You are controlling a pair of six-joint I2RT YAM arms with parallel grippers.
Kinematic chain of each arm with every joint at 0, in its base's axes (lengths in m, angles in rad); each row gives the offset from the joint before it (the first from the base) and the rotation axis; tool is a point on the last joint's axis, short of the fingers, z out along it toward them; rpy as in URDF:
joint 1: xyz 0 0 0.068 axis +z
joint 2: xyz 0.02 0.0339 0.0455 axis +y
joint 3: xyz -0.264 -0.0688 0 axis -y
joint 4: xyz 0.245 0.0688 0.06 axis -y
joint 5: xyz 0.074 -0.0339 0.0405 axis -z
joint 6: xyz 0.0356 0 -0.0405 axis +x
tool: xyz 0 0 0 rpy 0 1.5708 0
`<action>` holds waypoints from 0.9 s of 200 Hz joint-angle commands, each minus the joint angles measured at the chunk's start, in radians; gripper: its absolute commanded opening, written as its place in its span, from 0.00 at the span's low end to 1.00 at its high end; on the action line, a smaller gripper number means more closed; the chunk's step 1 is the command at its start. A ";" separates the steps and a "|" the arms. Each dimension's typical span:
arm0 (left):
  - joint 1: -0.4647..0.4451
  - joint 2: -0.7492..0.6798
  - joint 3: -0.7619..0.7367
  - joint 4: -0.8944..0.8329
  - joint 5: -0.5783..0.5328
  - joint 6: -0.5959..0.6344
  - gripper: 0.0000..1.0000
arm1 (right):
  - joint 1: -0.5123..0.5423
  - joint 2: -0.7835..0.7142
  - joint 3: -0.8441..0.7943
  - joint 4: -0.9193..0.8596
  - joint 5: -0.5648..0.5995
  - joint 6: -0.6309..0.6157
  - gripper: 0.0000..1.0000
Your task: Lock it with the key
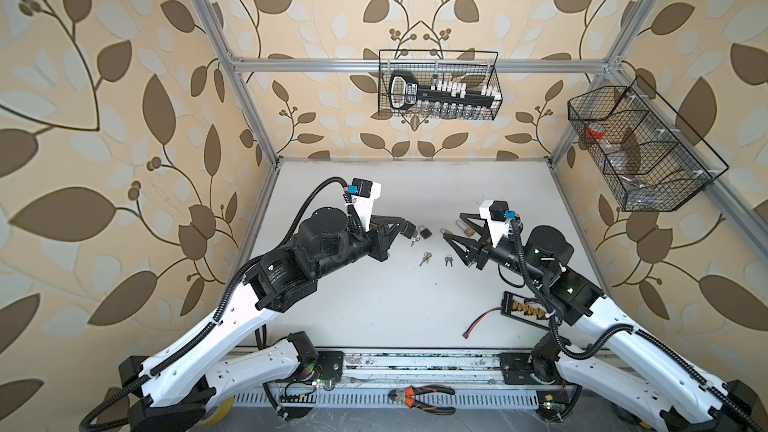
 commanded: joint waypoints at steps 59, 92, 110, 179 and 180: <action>0.001 -0.050 -0.078 0.175 -0.011 -0.173 0.00 | 0.207 0.068 -0.109 0.328 0.100 -0.044 0.69; 0.001 -0.049 -0.098 0.216 0.030 -0.177 0.00 | 0.208 0.143 -0.093 0.375 0.097 -0.031 0.70; 0.001 -0.051 -0.103 0.219 0.032 -0.178 0.00 | 0.208 0.162 -0.094 0.402 0.093 -0.028 0.69; 0.001 -0.059 -0.123 0.242 0.030 -0.185 0.00 | 0.223 0.242 -0.090 0.430 0.083 -0.007 0.51; 0.001 -0.058 -0.122 0.242 0.031 -0.186 0.00 | 0.225 0.242 -0.090 0.430 0.086 -0.007 0.51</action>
